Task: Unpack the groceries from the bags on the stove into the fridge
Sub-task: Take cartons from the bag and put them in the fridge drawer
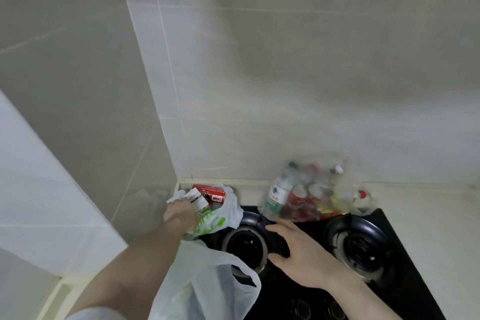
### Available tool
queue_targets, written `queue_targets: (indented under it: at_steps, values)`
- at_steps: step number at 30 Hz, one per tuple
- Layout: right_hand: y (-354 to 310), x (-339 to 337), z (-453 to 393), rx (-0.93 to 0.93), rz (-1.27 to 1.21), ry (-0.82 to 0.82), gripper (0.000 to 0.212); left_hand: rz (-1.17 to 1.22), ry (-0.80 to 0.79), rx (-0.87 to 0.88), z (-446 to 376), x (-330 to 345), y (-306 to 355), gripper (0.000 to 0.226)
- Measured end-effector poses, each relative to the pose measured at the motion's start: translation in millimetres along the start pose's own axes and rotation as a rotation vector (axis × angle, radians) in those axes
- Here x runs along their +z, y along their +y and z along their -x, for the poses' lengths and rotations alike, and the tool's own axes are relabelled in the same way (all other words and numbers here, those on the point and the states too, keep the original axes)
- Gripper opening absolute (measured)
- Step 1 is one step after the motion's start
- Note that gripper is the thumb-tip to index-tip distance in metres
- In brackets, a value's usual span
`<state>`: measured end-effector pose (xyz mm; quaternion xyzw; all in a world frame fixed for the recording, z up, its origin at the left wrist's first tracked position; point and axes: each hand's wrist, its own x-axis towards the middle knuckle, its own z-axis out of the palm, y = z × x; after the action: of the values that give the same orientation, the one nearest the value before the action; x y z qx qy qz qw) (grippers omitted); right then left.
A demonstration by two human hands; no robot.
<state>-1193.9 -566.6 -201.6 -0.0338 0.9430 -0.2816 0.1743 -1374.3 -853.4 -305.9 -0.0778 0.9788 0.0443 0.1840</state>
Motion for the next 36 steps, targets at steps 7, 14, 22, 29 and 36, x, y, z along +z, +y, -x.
queue_targets:
  at_steps: [7,14,22,29,36]
  values:
    - [10,5,7,0.063,0.009,-0.01,0.063,0.019,0.049,-0.023,-5,15,-6,0.046]
    - [-14,15,-34,-0.017,-0.002,-0.019,0.058,0.273,0.387,0.085,40,16,-18,0.053]
    - [-52,44,-119,-0.116,0.057,-0.111,0.05,0.431,0.59,0.106,100,9,-39,0.054]
    - [-76,73,-204,-0.191,0.199,-0.084,0.051,0.611,0.603,0.165,170,-16,-48,0.059]
    - [-79,109,-266,-0.275,0.266,-0.145,0.064,0.662,0.578,0.138,202,-14,-69,0.059]
